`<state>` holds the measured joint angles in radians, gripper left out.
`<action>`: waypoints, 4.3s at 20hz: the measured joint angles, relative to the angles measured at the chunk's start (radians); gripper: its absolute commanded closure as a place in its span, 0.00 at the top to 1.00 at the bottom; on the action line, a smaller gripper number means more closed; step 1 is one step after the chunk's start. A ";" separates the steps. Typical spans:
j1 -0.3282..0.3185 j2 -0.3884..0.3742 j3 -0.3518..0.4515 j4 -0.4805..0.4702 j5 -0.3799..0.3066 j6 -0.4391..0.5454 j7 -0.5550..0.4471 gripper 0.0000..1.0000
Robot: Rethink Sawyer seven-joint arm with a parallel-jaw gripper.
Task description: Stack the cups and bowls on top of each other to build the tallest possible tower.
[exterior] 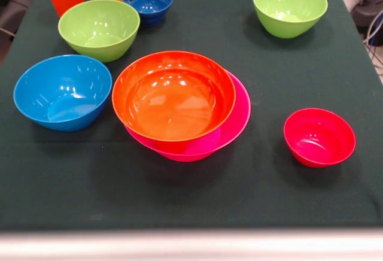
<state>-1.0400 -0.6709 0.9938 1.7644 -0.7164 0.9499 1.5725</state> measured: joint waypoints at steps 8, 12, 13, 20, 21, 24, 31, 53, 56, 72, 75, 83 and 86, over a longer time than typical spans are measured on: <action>0.001 -0.004 -0.029 0.023 0.005 -0.061 0.000 1.00; 0.003 -0.014 -0.050 0.038 0.011 -0.070 0.000 1.00; 0.003 -0.017 -0.053 0.041 0.011 -0.070 0.000 1.00; 0.003 -0.036 -0.056 0.062 0.017 -0.070 0.000 1.00; 0.003 -0.038 -0.056 0.064 0.018 -0.071 0.000 1.00; 0.003 -0.045 -0.056 0.064 0.025 -0.076 0.000 1.00; 0.004 -0.046 -0.076 0.074 0.034 -0.123 0.000 1.00; -0.026 -0.015 -0.278 0.119 0.032 -0.272 0.000 1.00; -0.049 0.001 -0.303 0.131 0.031 -0.301 0.000 1.00; -0.290 0.061 -0.475 0.214 -0.006 -0.465 0.000 1.00; -0.368 0.056 -0.512 0.230 -0.021 -0.485 0.000 1.00; -0.442 0.051 -0.567 0.232 -0.050 -0.497 0.000 1.00; -0.425 0.048 -0.579 0.232 -0.051 -0.497 0.000 1.00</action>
<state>-1.4648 -0.6232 0.4149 1.9963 -0.7670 0.4528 1.5725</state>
